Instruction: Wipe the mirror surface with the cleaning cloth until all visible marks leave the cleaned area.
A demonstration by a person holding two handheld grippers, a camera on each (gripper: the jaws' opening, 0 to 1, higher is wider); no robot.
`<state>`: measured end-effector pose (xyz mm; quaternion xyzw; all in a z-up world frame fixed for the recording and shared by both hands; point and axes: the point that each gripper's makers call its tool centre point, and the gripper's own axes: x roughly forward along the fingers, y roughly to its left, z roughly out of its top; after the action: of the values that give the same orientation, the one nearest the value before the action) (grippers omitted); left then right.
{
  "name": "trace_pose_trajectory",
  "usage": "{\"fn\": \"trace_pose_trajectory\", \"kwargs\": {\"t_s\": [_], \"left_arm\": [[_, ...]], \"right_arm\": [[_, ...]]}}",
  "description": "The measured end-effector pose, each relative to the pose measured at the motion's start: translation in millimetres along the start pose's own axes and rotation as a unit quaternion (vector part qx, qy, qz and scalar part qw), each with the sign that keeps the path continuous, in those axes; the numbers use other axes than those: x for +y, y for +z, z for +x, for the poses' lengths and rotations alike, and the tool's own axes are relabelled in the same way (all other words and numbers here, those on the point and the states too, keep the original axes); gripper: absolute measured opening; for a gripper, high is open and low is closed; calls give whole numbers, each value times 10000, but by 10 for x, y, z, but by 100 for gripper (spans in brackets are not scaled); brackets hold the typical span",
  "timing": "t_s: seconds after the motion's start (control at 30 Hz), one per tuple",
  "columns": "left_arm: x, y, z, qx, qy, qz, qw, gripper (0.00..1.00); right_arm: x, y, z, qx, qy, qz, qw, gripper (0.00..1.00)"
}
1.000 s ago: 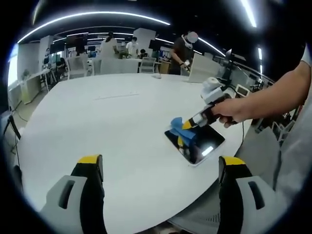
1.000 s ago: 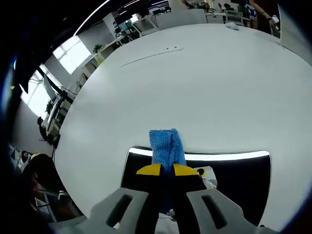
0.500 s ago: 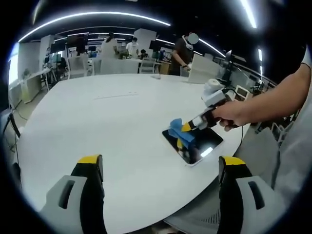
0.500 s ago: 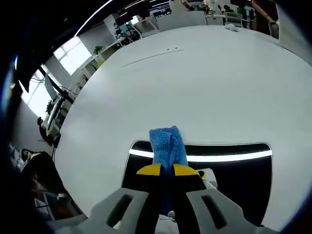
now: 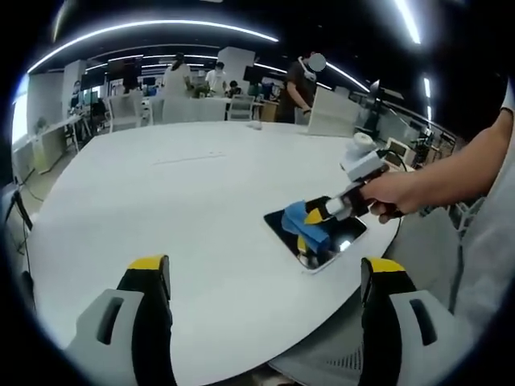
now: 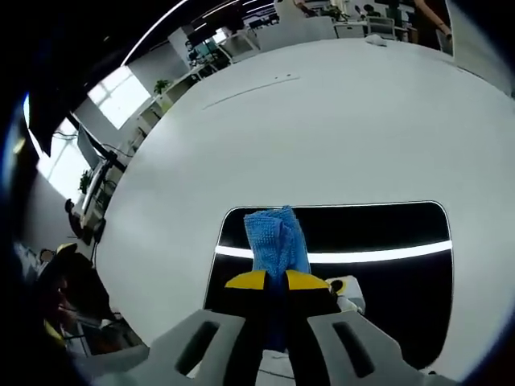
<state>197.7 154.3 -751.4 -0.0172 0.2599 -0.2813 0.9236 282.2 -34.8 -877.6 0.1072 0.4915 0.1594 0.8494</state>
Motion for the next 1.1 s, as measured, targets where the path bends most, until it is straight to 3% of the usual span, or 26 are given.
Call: {"fn": "trace_pose_trajectory", "kwargs": {"t_s": [0.37, 1.1], "left_arm": [[-46, 8, -47, 42, -14, 73, 10000, 99], [-168, 29, -11, 2, -41, 84, 10000, 99]], "right_arm": [[36, -205, -127, 101, 60, 150, 9998, 1], [102, -408, -233, 136, 203, 172, 9996, 2]]}}
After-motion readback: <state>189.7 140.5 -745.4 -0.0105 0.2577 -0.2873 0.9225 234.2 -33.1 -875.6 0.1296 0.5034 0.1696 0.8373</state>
